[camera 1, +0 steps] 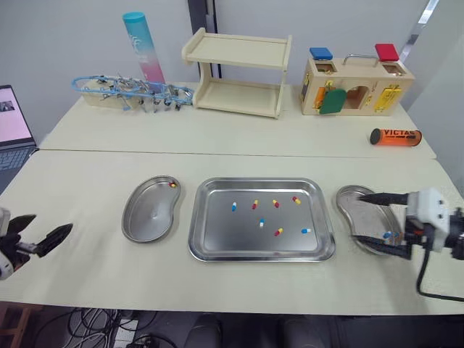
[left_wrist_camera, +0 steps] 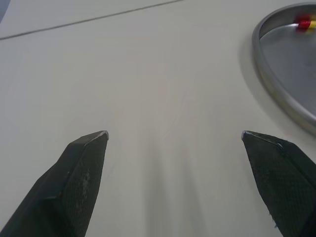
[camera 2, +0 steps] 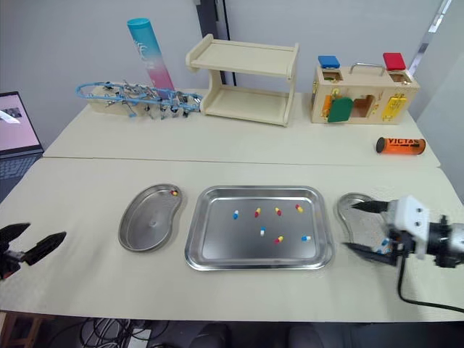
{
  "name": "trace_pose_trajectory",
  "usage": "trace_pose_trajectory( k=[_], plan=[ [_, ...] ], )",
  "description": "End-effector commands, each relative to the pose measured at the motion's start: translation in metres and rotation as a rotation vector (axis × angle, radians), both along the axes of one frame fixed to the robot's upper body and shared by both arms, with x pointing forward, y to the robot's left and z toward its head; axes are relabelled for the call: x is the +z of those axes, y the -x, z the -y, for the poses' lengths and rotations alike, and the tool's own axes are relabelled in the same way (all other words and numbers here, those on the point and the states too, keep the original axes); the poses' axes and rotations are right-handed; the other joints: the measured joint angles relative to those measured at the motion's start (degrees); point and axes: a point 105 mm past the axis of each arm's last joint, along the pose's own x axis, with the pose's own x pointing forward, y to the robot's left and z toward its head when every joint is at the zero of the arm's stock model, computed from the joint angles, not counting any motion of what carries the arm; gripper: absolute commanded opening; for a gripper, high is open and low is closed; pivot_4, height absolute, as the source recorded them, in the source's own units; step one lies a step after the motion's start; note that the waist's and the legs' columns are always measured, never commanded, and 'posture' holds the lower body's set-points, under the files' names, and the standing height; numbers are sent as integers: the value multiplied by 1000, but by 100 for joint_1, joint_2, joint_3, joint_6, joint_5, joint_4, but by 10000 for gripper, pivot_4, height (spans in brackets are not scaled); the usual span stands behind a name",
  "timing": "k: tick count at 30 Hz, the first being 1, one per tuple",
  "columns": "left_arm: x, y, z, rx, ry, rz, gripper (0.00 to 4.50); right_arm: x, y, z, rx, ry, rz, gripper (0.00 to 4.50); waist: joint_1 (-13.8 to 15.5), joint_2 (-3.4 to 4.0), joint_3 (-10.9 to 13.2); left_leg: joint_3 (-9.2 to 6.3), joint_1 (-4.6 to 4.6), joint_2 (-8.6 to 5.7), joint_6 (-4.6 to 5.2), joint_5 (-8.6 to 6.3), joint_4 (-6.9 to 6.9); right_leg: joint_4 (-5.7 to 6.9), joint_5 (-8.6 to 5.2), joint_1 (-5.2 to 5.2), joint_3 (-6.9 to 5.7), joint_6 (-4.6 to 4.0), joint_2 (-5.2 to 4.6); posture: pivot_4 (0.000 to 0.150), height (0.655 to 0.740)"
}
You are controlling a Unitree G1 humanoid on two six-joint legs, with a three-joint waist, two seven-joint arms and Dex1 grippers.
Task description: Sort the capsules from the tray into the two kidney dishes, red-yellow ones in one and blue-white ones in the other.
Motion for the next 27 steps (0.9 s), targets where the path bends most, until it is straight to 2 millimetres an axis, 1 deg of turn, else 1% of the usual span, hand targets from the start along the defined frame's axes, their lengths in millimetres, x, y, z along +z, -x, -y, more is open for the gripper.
trace_pose_trajectory(
  k=[1, 3, 6, 9, 11, 14, 18, 27],
  plan=[
    [7, 12, -6, -1, -34, 23, 44903, 11, -5, 29, -31, 97, 40, 45000, -9, 0, 0, -1, 0, 1, 0, 0, 0, 1, 0, 0, -2, 0, 0, 1500, 7400],
    [4, 17, -6, -12, -46, 6, 44903, 11, -7, 43, -52, 132, 32, 45000, -13, 1, 0, 7, 0, 1, 0, 0, 0, 1, 0, 1, 3, 0, -1, 1500, 7400],
    [0, 25, -7, -6, -48, -3, 44903, 12, -9, 73, -116, 197, 10, 45000, -23, 1, 1, 8, 0, 2, 0, 0, 0, 0, 0, 1, 3, 0, -1, 1500, 7400],
    [-3, 33, -8, 3, -50, -11, 44903, 15, -8, 96, -175, 225, -2, 45000, -37, 2, 1, 13, 0, 1, 0, 0, -1, -1, 0, 0, 6, 0, -2, 1500, 7400],
    [-6, 38, -8, 10, -47, -14, 44903, 16, -7, 107, -204, 234, -10, 45000, -53, 2, 1, 14, 1, 2, 0, 0, -2, -1, 0, -2, 7, 0, -2, 1500, 7400],
    [-9, 41, -8, 20, -45, -15, 44903, 12, -6, 114, -215, 239, -31, 45000, -70, 2, 0, 13, 2, 3, 0, 0, -2, -1, 0, 0, 6, 0, -2, 1500, 7400],
    [-10, 43, -6, 23, -43, -16, 44903, 10, -7, 117, -215, 239, -47, 45000, -85, 4, 0, 15, 4, 3, 0, 0, -1, 1, 0, 2, 8, 0, -2, 1500, 7400],
    [-6, 46, -2, 2, -37, -25, 44903, 8, -8, 123, -261, 200, -67, 45000, -106, 5, -1, 16, 4, 3, 0, 0, -1, 1, 0, 1, 10, 0, -2, 1500, 7400]
  ],
)
